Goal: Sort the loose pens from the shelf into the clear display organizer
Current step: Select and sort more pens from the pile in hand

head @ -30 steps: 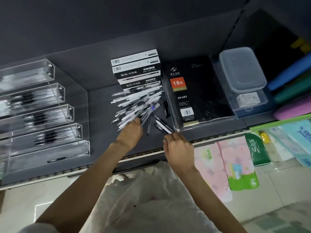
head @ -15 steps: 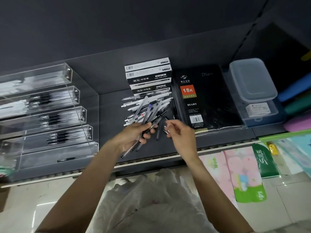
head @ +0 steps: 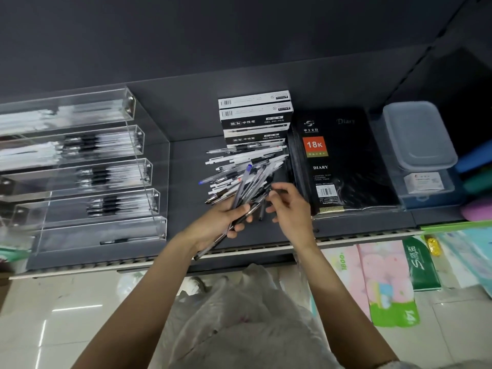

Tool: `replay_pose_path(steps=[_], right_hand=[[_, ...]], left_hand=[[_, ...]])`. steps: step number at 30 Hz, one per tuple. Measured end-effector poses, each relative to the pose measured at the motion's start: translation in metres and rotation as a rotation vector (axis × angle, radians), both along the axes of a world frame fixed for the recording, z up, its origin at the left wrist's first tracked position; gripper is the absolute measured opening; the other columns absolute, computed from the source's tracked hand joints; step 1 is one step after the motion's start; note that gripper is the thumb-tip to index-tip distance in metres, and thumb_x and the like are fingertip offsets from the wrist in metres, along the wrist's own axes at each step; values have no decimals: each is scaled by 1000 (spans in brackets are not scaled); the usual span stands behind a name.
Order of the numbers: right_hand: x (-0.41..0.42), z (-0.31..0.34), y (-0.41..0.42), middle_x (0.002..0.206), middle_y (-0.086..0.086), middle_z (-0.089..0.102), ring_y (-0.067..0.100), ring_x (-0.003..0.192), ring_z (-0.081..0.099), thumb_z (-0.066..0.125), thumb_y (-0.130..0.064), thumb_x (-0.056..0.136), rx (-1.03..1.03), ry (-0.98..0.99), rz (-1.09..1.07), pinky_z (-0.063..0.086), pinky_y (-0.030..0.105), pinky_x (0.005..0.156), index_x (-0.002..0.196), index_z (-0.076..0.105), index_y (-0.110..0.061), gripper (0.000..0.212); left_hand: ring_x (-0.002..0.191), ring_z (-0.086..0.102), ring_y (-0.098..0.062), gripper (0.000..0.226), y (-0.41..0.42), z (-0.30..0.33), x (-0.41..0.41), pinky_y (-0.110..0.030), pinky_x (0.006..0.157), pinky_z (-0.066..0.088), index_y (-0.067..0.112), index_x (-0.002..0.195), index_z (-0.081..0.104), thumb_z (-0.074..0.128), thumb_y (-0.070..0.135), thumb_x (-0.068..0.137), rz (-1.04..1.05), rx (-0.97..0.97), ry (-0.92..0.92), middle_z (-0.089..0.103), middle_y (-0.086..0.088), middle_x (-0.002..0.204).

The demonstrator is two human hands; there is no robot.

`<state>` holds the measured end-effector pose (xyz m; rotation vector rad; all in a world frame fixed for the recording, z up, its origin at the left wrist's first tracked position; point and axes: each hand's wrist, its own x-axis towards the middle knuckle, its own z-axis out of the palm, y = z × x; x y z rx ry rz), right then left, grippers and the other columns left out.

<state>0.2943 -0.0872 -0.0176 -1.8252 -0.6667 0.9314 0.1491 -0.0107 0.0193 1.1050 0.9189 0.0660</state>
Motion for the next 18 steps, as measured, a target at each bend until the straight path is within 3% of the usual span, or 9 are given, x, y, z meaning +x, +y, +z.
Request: replay_pose_path(steps=[5, 9, 13, 18], right_hand=[[-6, 5, 9, 95, -6, 66, 4, 75, 68, 50, -14, 97, 69, 42, 122, 56, 24, 64, 128, 51, -28, 35], [-11, 2, 25, 107, -17, 61, 12, 93, 67, 48, -10, 95, 61, 8, 242, 55, 38, 84, 128, 46, -46, 49], [-12, -3, 40, 112, -18, 58, 13, 97, 63, 54, -10, 93, -12, -45, 249, 51, 44, 91, 128, 54, -25, 39], [-24, 18, 51, 100, -11, 64, 13, 90, 66, 52, -7, 94, 68, 21, 228, 55, 39, 83, 118, 59, -20, 28]], left_hand=[[49, 38, -4, 21, 0, 5, -10, -13, 41, 28, 7, 119, 50, 42, 15, 101, 68, 57, -38, 48, -2, 75], [49, 37, -4, 23, 5, 15, -17, -13, 41, 28, 12, 120, 53, 42, 15, 100, 108, 74, -96, 49, 2, 73], [51, 39, -5, 20, 10, 16, -24, -13, 41, 29, 8, 113, 54, 44, 16, 99, 246, 66, -152, 53, 4, 73], [53, 44, -4, 29, 15, 17, -31, -14, 45, 36, -4, 119, 52, 43, 15, 99, 562, 26, -297, 59, 5, 72]])
